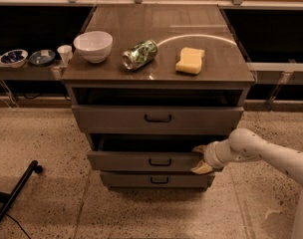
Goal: Open middle drawer
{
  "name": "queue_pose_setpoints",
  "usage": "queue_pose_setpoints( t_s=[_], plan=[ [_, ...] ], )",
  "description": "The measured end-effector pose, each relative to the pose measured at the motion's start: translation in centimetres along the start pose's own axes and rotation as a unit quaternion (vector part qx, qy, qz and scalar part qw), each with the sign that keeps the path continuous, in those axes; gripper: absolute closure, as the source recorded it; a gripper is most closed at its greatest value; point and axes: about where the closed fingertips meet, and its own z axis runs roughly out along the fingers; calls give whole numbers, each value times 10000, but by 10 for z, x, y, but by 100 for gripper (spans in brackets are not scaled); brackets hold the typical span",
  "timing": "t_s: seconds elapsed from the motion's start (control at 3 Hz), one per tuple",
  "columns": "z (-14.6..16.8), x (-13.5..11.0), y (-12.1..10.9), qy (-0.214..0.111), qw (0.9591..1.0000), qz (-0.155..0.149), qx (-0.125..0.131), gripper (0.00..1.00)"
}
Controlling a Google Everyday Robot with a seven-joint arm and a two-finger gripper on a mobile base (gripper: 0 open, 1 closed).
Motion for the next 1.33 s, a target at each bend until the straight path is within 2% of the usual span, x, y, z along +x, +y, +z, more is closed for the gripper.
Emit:
queue_pose_setpoints(
  t_s=[0.33,0.67,1.0,1.33],
  plan=[
    [-12,-13,17,-29,9993,-349,-144,43],
    [-19,-30,52,-39,9959,-777,-463,44],
    [-21,-38,86,27,9913,-1032,-822,44],
    [-27,-45,101,51,9883,-1166,-980,40]
  ],
)
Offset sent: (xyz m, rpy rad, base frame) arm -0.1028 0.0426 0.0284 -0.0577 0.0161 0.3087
